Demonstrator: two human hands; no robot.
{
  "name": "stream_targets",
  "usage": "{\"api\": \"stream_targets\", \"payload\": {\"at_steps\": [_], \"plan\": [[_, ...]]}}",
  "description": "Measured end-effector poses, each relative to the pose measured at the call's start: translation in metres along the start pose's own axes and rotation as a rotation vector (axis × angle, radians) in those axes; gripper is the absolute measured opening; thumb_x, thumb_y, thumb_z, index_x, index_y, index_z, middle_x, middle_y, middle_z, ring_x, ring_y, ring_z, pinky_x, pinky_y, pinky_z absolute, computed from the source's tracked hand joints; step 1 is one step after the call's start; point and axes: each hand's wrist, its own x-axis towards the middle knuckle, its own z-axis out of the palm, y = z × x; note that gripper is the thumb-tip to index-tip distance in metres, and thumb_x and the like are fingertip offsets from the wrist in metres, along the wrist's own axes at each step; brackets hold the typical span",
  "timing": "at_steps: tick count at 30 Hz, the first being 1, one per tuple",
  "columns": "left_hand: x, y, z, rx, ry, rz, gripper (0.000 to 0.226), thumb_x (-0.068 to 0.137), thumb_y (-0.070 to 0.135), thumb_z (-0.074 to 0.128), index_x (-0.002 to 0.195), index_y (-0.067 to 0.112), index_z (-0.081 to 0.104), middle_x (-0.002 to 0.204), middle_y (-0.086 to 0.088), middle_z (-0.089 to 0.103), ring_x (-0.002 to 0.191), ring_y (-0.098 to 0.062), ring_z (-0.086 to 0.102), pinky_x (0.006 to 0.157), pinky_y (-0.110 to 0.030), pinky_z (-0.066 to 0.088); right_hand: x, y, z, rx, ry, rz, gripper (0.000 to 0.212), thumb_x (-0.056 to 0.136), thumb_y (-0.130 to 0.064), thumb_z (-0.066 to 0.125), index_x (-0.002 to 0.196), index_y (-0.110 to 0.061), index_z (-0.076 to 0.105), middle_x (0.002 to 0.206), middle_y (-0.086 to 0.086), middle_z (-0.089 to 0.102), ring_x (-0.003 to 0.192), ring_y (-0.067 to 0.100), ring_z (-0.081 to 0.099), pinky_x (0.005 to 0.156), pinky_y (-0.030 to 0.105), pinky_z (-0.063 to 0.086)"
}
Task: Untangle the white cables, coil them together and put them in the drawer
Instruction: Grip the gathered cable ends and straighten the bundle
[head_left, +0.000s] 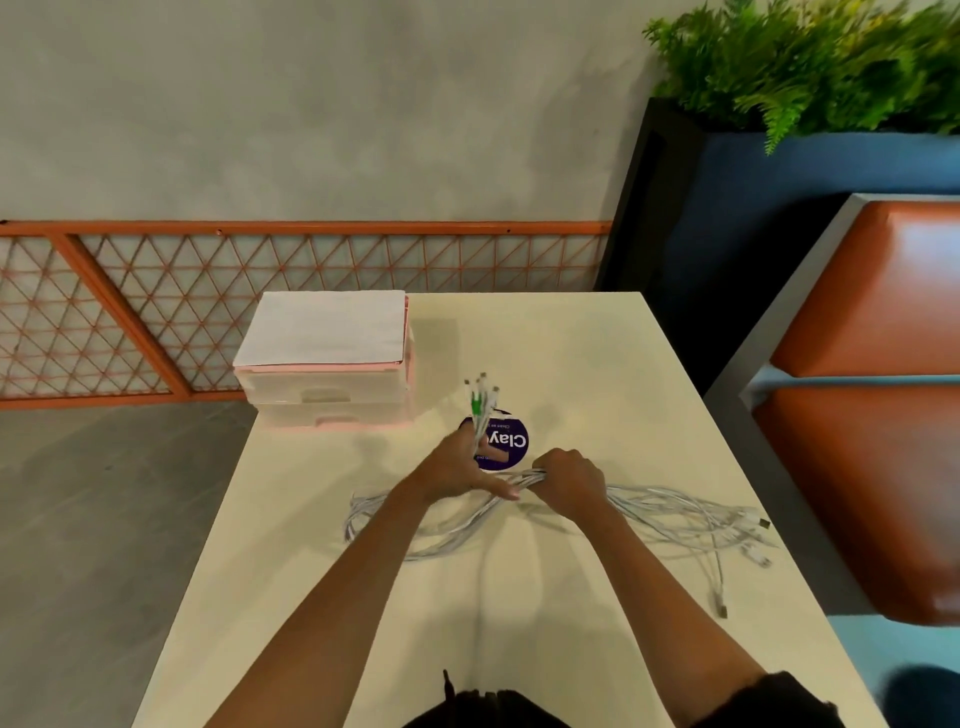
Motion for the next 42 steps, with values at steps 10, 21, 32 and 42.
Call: {"api": "stream_targets", "payload": {"at_steps": [10,21,32,42], "plan": [[0.011,-0.006,0.019,0.179,-0.056,0.040,0.071,0.069,0.019,0.085,0.122,0.009,0.040,0.108,-0.010,0.060,0.079,0.001,0.059,0.064,-0.011,0.041,-0.012,0.025,0.001,-0.049,0.062,-0.044,0.022,0.090,-0.042,0.056,0.089,-0.022,0.064,0.100,0.004,0.068,0.098,0.027,0.061,0.075,0.029,0.040],[0.004,-0.002,0.019,0.211,-0.090,0.037,0.069,0.070,0.017,0.084,0.123,0.007,0.041,0.103,-0.005,0.057,0.080,0.002,0.058,0.064,-0.012,0.040,-0.015,0.085,0.025,-0.181,0.178,0.284,0.032,0.097,-0.037,0.043,0.100,-0.019,0.070,0.113,0.004,0.048,0.108,0.029,0.038,0.094,0.040,0.027],[-0.004,0.004,0.020,0.162,-0.128,0.057,0.054,0.071,0.014,0.083,0.108,0.018,0.045,0.095,0.003,0.052,0.086,-0.005,0.063,0.076,-0.025,0.047,-0.007,0.115,0.001,0.129,0.358,0.636,0.020,0.092,-0.004,0.052,0.099,0.003,0.069,0.117,0.017,0.042,0.110,0.037,0.036,0.087,0.040,0.047],[-0.006,0.015,-0.006,0.092,-0.060,0.086,0.057,0.070,0.016,0.084,0.112,0.012,0.047,0.087,0.000,0.062,0.080,-0.008,0.064,0.066,-0.015,0.044,-0.023,0.137,-0.022,0.144,0.550,0.624,0.039,0.096,-0.038,0.048,0.090,-0.007,0.071,0.090,0.018,0.065,0.107,0.034,0.042,0.098,0.045,0.027]]}}
